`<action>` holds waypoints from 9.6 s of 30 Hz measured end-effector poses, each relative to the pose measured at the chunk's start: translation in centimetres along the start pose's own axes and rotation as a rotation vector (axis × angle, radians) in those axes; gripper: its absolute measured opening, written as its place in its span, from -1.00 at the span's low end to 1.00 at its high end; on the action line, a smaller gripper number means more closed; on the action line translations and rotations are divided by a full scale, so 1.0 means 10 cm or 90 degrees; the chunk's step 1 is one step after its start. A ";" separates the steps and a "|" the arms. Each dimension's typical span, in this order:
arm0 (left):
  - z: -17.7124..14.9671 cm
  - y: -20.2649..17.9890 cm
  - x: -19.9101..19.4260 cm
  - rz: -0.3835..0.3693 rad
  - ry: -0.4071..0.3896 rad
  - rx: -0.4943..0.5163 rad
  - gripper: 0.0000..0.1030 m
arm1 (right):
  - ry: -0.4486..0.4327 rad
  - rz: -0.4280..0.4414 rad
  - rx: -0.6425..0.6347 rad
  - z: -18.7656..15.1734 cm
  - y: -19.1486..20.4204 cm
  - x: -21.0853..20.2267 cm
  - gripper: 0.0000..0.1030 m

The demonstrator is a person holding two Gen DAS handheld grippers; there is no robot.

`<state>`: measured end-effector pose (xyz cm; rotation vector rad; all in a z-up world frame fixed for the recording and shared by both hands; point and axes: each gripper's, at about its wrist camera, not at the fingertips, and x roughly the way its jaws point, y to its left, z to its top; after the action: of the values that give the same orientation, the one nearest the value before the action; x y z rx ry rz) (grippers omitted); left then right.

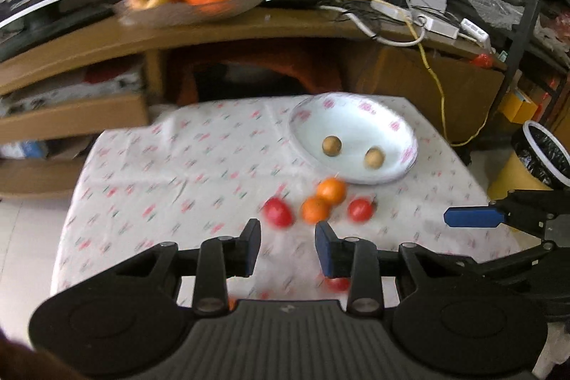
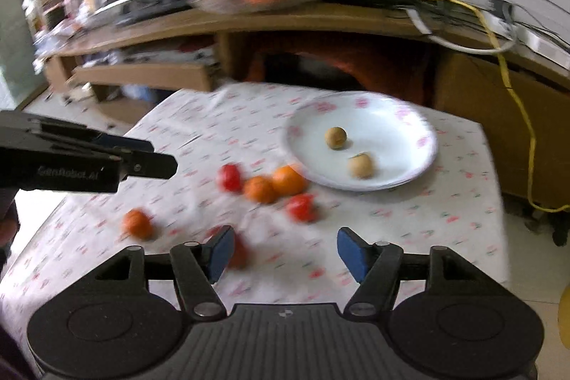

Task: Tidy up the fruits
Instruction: 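Grasp the large mandarin with the left gripper while the right gripper grasps the large red tomato, then carry the mandarin and the large tomato toward the white bowl with both grippers, then lower the large red tomato into the bowl and open the right gripper, then lower the mandarin into the bowl and open the left gripper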

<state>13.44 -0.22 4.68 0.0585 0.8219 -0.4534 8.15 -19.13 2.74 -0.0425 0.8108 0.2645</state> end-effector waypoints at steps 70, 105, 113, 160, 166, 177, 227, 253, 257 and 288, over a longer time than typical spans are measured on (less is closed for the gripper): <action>-0.65 0.18 0.47 0.065 0.059 0.083 -0.21 | 0.085 -0.042 -0.180 -0.11 0.53 0.67 -0.35; -0.38 -0.28 0.46 0.072 0.064 0.116 -0.23 | 0.063 -0.056 -0.103 -0.01 0.32 0.46 -0.78; -0.45 -0.02 0.43 0.088 0.072 0.086 -0.23 | 0.061 -0.042 -0.070 -0.01 0.19 0.48 -0.30; -0.01 -0.35 0.47 0.036 0.025 0.076 -0.24 | -0.001 -0.124 -0.093 0.22 0.10 0.40 -0.24; 0.07 -0.42 0.54 0.035 0.022 0.079 -0.24 | -0.006 -0.135 -0.079 0.24 0.00 0.39 -0.23; 0.21 -0.50 0.64 0.031 0.014 0.082 -0.24 | -0.015 -0.152 -0.060 0.31 -0.14 0.42 -0.23; 0.82 -0.53 1.58 0.042 0.012 0.100 -0.24 | -0.027 -0.172 0.013 0.69 -0.89 1.09 -0.02; 0.71 -0.31 1.06 0.062 0.002 0.085 -0.13 | -0.076 -0.132 0.037 0.69 -0.83 0.70 0.28; 0.66 -0.20 0.97 0.047 0.011 0.058 -0.13 | -0.066 -0.118 0.027 0.59 -0.73 0.62 0.28; 0.40 -0.19 1.43 -0.057 0.041 0.121 -0.35 | 0.006 -0.044 -0.041 0.38 -0.50 0.73 0.11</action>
<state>23.95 -8.09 -2.62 0.2130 0.8448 -0.6160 16.90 -21.88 -0.24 -0.1318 0.8090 0.2252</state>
